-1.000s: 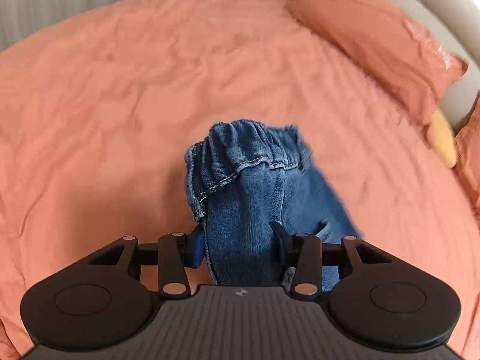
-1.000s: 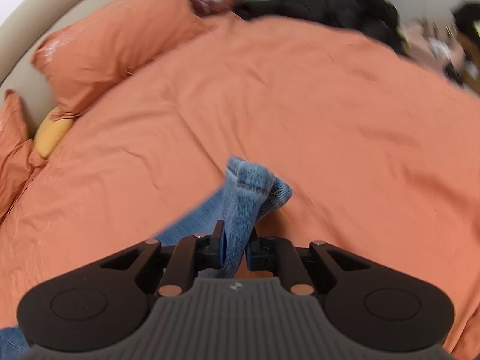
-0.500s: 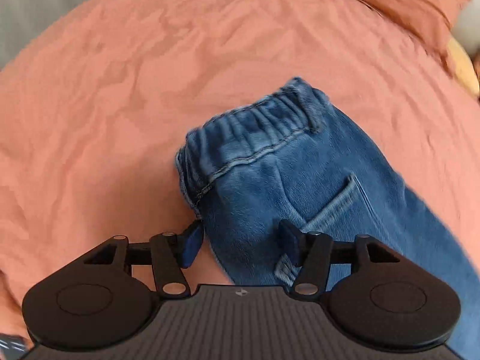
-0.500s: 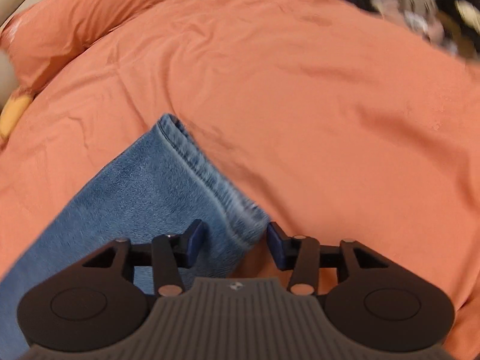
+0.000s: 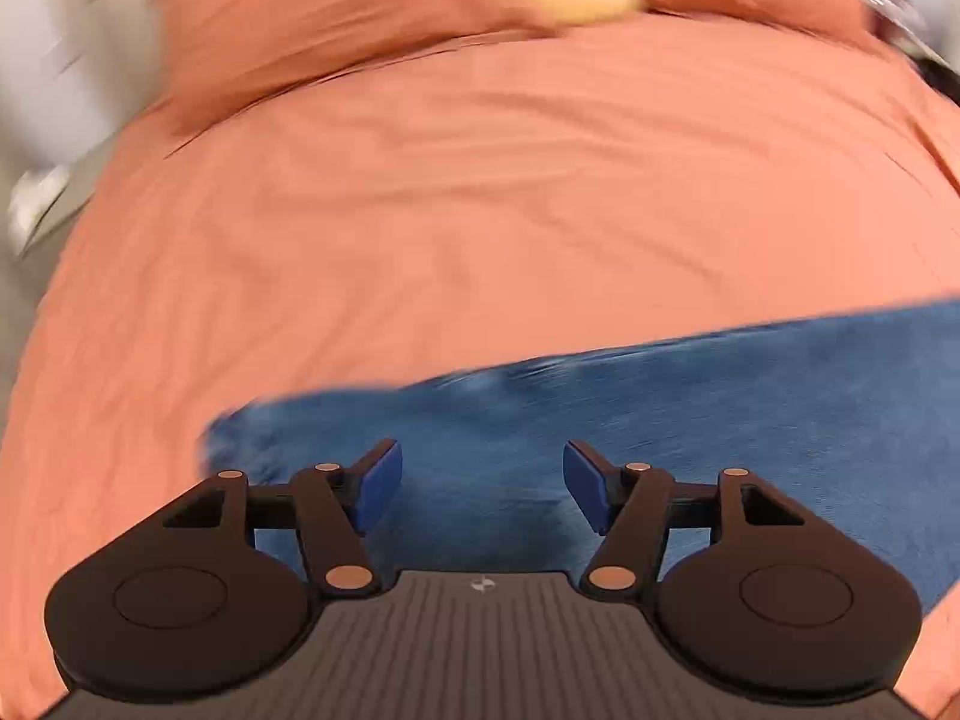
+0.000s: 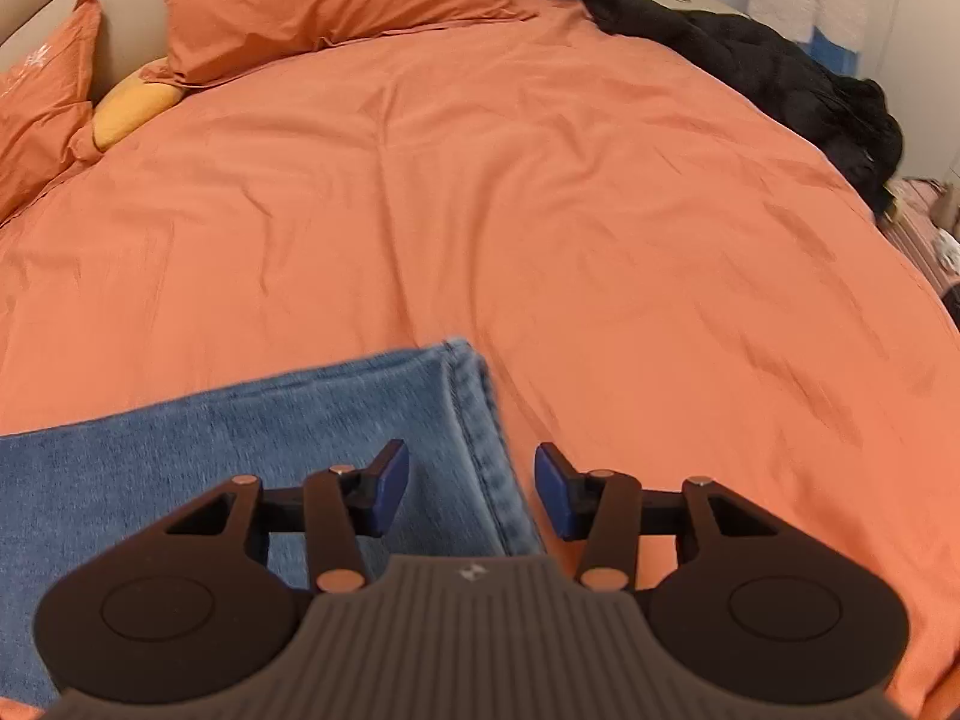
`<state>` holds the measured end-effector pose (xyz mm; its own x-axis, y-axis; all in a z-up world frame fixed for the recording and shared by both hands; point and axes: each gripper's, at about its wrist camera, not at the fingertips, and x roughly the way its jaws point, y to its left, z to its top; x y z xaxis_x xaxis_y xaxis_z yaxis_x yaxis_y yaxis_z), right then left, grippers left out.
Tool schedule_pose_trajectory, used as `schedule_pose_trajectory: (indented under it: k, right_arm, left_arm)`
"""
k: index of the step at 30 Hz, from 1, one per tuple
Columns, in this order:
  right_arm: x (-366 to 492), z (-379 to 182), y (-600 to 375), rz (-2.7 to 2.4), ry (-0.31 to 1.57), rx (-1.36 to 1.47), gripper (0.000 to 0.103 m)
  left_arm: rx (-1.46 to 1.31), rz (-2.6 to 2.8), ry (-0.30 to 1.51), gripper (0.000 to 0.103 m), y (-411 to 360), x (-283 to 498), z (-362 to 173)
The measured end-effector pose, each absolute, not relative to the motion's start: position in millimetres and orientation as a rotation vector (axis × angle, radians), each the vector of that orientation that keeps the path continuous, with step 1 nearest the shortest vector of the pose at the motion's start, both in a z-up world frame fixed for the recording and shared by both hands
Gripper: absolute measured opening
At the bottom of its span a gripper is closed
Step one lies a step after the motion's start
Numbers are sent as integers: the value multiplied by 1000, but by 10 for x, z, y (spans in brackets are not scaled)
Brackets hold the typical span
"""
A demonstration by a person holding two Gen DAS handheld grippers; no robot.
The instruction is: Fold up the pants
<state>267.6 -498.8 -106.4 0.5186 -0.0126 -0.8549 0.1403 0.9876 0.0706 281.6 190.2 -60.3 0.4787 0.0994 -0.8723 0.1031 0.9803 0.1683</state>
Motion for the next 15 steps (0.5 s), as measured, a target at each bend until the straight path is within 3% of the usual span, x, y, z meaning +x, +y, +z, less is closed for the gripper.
schedule_pose_trajectory:
  k: [8, 10, 11, 15]
  right_arm:
    - [3086, -1233, -5083, -48, 1051, 162, 44]
    - [3123, -1283, -5095, -23, 1061, 178, 30]
    - [3137, -1290, -5076, -32, 1059, 154, 12]
    - [3141, -1249, -4996, -22, 1045, 75, 9]
  left_arm:
    - [351, -297, 1097, 76, 945, 3242, -1157]
    - [392, -361, 1093, 76, 763, 3313, -1297]
    - [414, -388, 1090, 76, 689, 3325, -1343]
    - [525, -459, 1077, 76, 403, 3397, -1524]
